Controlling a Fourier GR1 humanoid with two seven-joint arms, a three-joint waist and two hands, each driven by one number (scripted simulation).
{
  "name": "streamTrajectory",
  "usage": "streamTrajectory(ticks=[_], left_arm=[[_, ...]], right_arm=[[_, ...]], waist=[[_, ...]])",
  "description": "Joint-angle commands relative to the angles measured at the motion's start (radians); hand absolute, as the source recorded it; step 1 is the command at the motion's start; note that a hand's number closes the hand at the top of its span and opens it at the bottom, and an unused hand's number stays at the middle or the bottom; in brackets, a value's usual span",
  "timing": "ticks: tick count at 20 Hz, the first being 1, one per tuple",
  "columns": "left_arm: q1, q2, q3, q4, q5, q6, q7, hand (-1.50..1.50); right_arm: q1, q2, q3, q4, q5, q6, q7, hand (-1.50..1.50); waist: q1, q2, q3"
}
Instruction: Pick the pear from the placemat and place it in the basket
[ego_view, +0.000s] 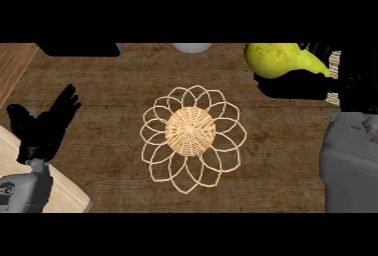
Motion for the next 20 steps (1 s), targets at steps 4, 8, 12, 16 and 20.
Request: streamTrajectory(ticks=[4, 8, 12, 16, 20], left_arm=[[-0.031, -0.001, 0.010, 0.006, -0.003, 0.008, 0.026, 0.00], [-0.016, -0.024, -0.006, -0.006, -0.020, 0.016, 0.014, 0.00], [-0.018, -0.024, -0.021, -0.043, -0.033, 0.019, 0.046, 0.00], [-0.057, 0.010, 0.038, 0.044, -0.002, -0.024, -0.004, 0.00], [0.001, -0.013, 0.017, 0.016, -0.028, -0.014, -0.022, 0.00]], right_arm=[[-0.151, -0.177, -0.162, 0.245, 0.017, 0.010, -0.070, 1.50], [-0.129, -0.221, -0.184, 0.307, 0.050, -0.035, -0.108, 1.50], [-0.110, -0.291, -0.269, 0.481, 0.016, -0.119, -0.260, 1.50], [-0.101, -0.339, -0.315, 0.547, -0.054, -0.097, -0.332, 1.50], [-0.068, -0.372, -0.335, 0.685, -0.048, -0.173, -0.456, 1.50]], waist=[[0.002, 0.003, 0.000], [-0.001, 0.001, 0.000], [0.006, 0.002, 0.001], [-0.001, 0.003, 0.000], [0.004, 0.003, 0.001]])
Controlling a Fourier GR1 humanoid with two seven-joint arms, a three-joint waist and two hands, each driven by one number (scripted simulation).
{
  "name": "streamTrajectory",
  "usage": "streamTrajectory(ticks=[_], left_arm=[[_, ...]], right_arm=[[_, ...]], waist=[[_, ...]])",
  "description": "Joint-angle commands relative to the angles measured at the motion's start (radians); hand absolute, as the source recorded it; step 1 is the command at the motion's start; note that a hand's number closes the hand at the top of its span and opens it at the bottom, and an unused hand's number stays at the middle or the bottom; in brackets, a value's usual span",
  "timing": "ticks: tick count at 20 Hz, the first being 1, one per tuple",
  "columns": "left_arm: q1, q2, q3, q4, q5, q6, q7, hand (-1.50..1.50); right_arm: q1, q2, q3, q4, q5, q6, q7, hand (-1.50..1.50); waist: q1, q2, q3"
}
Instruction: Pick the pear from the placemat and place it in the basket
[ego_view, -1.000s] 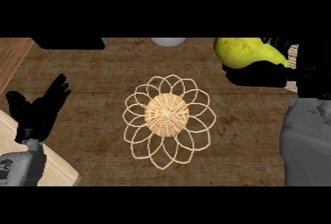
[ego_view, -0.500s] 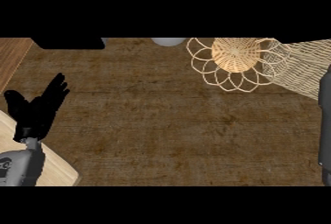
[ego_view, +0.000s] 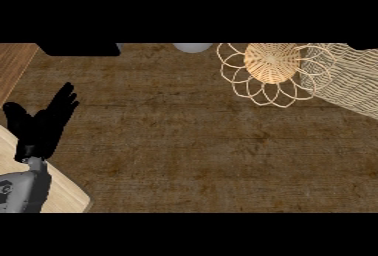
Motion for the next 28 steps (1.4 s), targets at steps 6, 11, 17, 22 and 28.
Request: streamTrajectory(ticks=[6, 11, 17, 22, 28], left_arm=[[-0.021, 0.017, 0.027, 0.069, -0.002, -0.035, -0.029, 0.00], [-0.026, -0.018, -0.009, -0.024, -0.032, 0.024, 0.036, 0.00], [-0.024, -0.032, -0.021, 0.003, -0.044, 0.008, 0.016, 0.00], [-0.026, -0.045, -0.007, 0.048, -0.040, 0.006, -0.016, 0.00], [-0.039, 0.006, 0.028, 0.020, -0.009, -0.030, 0.014, 0.00]], right_arm=[[-0.001, -0.036, -0.086, 0.295, -0.082, -0.167, -0.255, 1.50], [-0.007, -0.069, -0.171, 0.389, -0.047, -0.325, -0.194, -1.50], [-0.079, -0.101, -0.172, 0.669, -0.105, -0.366, -0.407, -1.50], [-0.094, -0.155, -0.228, 0.675, -0.222, -0.297, -0.549, -1.50], [-0.131, -0.206, -0.367, 0.671, -0.341, -0.363, -0.474, -1.50]], waist=[[0.002, 0.002, 0.000], [0.007, 0.003, 0.001], [0.012, 0.004, 0.000], [0.004, 0.004, 0.000], [0.001, 0.002, 0.001]])
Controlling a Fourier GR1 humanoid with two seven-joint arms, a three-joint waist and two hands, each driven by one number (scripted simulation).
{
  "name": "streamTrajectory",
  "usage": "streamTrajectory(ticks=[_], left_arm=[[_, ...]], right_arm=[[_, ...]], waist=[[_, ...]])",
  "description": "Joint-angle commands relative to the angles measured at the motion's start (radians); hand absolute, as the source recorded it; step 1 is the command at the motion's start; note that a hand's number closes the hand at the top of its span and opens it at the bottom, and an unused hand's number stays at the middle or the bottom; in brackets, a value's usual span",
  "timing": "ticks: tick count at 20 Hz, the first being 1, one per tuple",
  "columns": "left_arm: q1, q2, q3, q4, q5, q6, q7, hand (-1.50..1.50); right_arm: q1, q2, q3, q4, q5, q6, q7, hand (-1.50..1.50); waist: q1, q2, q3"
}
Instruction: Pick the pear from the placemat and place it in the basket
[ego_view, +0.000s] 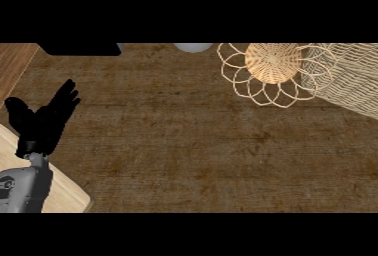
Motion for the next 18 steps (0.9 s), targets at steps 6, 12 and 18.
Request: streamTrajectory(ticks=[6, 12, 18], left_arm=[[0.036, 0.018, 0.036, -0.007, 0.025, -0.020, -0.019, 0.00], [0.046, 0.002, 0.025, -0.037, 0.006, 0.010, 0.007, 0.00], [0.029, -0.024, 0.006, -0.006, -0.026, 0.027, -0.036, 0.00]], right_arm=[[0.131, -0.137, -0.236, -0.055, -0.263, 0.112, -0.024, -1.50], [0.309, -0.326, -0.333, 0.001, -0.387, 0.419, -0.064, -1.50], [0.473, -0.436, -0.382, 0.116, -0.447, 0.599, -0.172, -1.50]], waist=[[-0.024, -0.008, 0.000], [-0.034, -0.009, 0.000], [-0.018, -0.004, 0.000]])
